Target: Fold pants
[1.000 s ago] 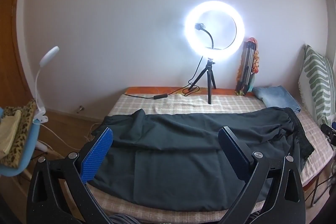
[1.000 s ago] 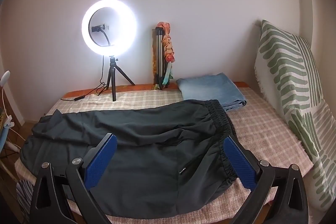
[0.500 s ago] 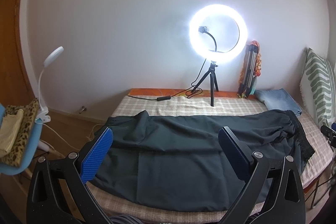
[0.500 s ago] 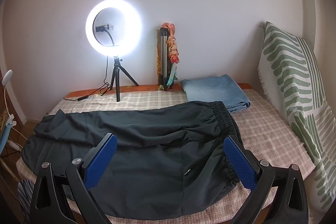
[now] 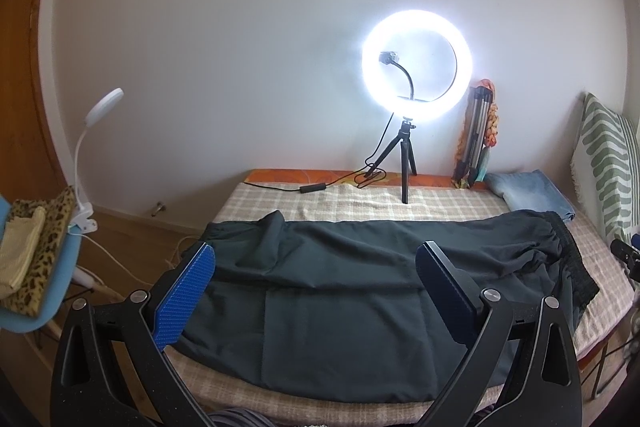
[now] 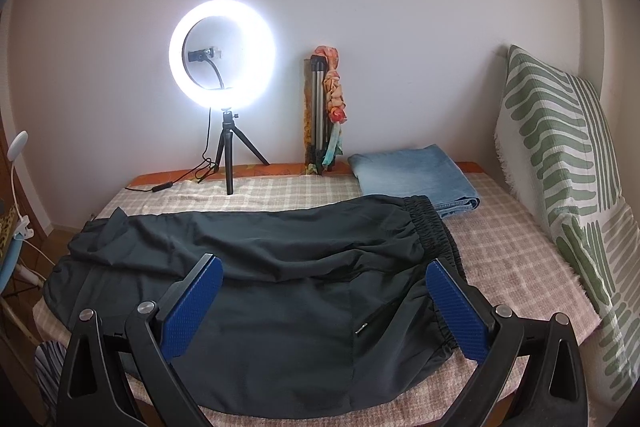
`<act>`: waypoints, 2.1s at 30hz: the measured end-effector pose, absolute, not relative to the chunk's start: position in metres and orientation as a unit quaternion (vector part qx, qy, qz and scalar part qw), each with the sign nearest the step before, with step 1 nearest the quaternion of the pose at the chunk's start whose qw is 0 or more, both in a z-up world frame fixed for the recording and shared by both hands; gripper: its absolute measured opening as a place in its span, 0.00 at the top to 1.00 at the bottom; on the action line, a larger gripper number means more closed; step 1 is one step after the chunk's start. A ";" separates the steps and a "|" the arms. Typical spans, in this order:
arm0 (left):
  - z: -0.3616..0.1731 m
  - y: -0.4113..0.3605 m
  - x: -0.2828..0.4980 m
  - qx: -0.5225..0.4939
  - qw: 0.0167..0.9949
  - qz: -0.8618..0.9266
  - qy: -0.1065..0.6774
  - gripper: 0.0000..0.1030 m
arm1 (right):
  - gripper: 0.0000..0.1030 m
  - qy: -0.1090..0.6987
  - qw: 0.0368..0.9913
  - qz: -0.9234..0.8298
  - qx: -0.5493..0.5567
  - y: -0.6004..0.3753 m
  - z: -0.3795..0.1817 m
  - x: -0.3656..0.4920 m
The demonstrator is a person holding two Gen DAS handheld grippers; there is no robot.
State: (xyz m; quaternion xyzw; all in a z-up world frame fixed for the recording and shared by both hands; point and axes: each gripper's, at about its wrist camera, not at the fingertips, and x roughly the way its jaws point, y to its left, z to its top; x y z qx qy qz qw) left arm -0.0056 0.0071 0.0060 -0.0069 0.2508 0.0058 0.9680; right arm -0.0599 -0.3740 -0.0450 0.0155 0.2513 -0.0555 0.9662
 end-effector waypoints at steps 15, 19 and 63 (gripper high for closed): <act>-0.001 0.009 0.003 -0.004 0.966 0.006 0.260 0.02 | 0.00 0.259 0.964 -0.054 0.012 -0.373 -0.047 -0.054; -0.001 0.009 0.004 -0.003 0.965 0.006 0.261 0.02 | 0.00 0.259 0.964 -0.054 0.012 -0.373 -0.048 -0.053; -0.046 0.161 0.111 -0.044 0.938 0.047 0.342 0.03 | 0.00 0.293 0.949 0.117 -0.028 -0.313 -0.072 0.105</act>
